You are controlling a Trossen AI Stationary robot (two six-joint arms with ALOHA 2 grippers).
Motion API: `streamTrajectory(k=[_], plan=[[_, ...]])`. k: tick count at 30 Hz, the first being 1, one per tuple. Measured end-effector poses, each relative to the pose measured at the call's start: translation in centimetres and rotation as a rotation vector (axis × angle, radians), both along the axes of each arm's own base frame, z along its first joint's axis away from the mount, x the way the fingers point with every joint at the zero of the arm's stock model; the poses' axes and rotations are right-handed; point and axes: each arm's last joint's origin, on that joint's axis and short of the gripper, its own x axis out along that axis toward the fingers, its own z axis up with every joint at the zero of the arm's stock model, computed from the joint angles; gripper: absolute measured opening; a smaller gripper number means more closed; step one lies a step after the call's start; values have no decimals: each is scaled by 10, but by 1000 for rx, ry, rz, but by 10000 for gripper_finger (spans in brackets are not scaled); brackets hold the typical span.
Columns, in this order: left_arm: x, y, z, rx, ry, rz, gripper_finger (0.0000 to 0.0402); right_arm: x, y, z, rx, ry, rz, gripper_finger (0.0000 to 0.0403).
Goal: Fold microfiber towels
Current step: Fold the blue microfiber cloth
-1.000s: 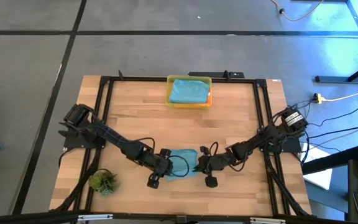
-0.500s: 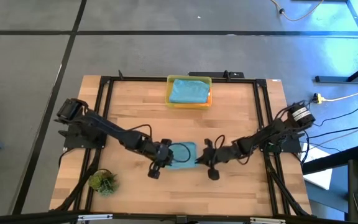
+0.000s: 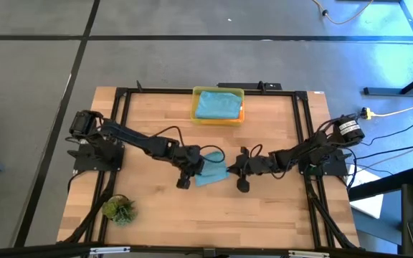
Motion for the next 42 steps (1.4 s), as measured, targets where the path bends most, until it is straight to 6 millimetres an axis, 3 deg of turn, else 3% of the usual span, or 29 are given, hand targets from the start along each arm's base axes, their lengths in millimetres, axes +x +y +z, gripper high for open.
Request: streamTrajectory(k=[8,12,22,28,30,35,42], plan=[[-4,17,-7,21,53,66,0,6,-23,0,-23,-8,-72,4],[-5,8,-9,4,37,58,0,6,-19,1,-16,-17,-38,4],[-12,-64,-1,-64,-54,-34,0,-13,52,5,68,-39,141,2],[-22,-111,11,-124,-147,-91,0,-15,96,24,127,-82,244,2],[-23,-118,14,-118,-159,-109,0,-11,104,31,104,-66,265,2],[-19,-106,12,-117,-129,-134,0,-4,94,29,103,-40,215,2],[-10,-58,-2,-129,-59,-72,0,-9,56,8,174,3,73,2]])
